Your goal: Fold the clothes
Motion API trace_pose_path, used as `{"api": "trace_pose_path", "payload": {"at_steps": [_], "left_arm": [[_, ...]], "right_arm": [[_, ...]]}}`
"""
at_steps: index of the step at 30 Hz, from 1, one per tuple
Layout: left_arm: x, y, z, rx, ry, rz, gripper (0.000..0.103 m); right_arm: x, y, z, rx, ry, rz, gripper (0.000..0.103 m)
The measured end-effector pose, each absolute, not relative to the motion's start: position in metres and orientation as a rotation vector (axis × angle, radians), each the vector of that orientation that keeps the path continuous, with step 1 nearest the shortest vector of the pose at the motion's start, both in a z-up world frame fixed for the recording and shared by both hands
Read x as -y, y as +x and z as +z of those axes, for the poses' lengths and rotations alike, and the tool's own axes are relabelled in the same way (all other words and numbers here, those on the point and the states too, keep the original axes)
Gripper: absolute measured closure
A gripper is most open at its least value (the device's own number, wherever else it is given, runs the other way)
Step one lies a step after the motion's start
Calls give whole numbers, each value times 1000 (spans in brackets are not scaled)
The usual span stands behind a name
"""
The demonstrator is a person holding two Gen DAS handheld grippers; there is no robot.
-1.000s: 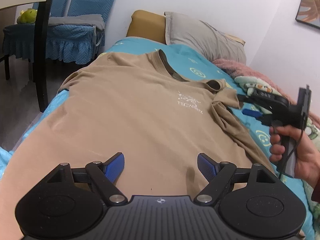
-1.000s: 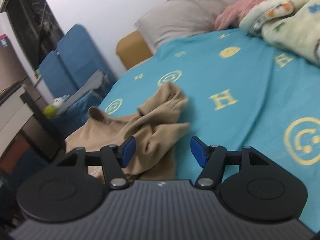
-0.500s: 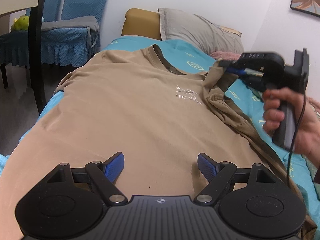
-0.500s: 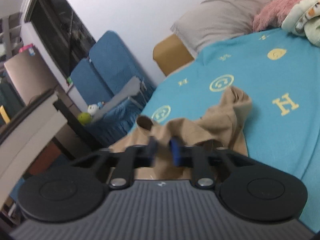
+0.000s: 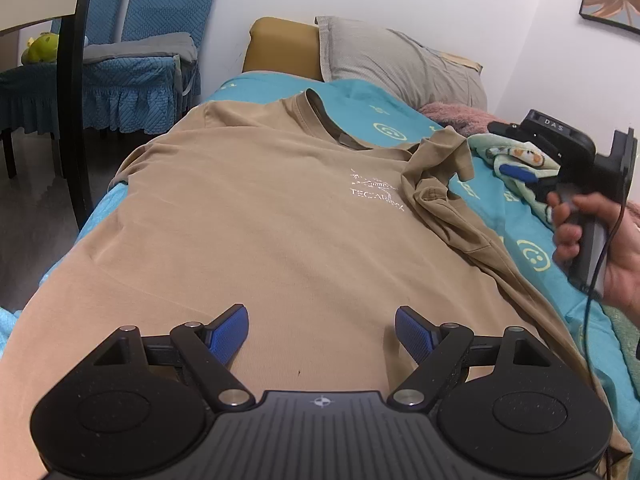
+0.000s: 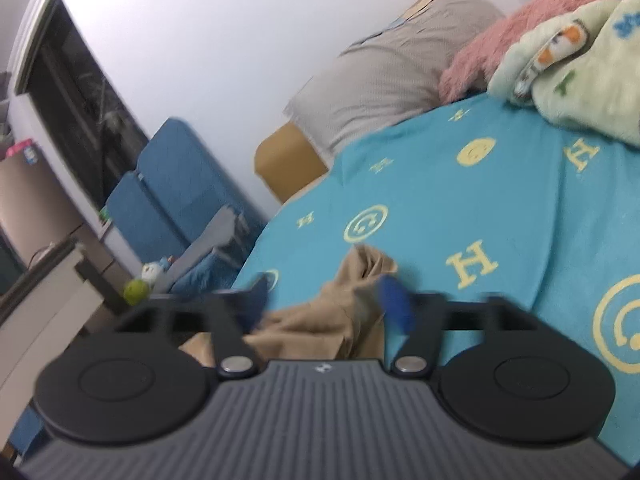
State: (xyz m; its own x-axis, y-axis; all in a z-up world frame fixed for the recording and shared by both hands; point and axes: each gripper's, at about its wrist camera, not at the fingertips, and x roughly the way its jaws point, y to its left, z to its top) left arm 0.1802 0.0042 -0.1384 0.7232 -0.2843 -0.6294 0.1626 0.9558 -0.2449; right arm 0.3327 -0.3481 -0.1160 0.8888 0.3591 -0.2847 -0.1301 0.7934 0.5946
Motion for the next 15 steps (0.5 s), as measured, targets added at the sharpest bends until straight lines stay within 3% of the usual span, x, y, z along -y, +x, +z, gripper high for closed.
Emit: {"api": "trace_pose_path", "payload": {"at_steps": [6,8,11,12,15], "left_arm": [[-4,181,-140,-725,-176,-248,20],[-3,181,-141,-725,-174,-249,20],[-1,181,-142,-723,-162,-253,19],[-1,181,-143,-722,-158,-253,19],[1,181,-144,-719,-142,-254,19]], "right_arm": [[321,337,-136,-475,449,351,20],[313,340,-141,-502,403,364,27],[299,346,-144,-501,353,385,29],[295,348,-143,-490,343,386,34],[288,355,-139,-480,349,350,78]]}}
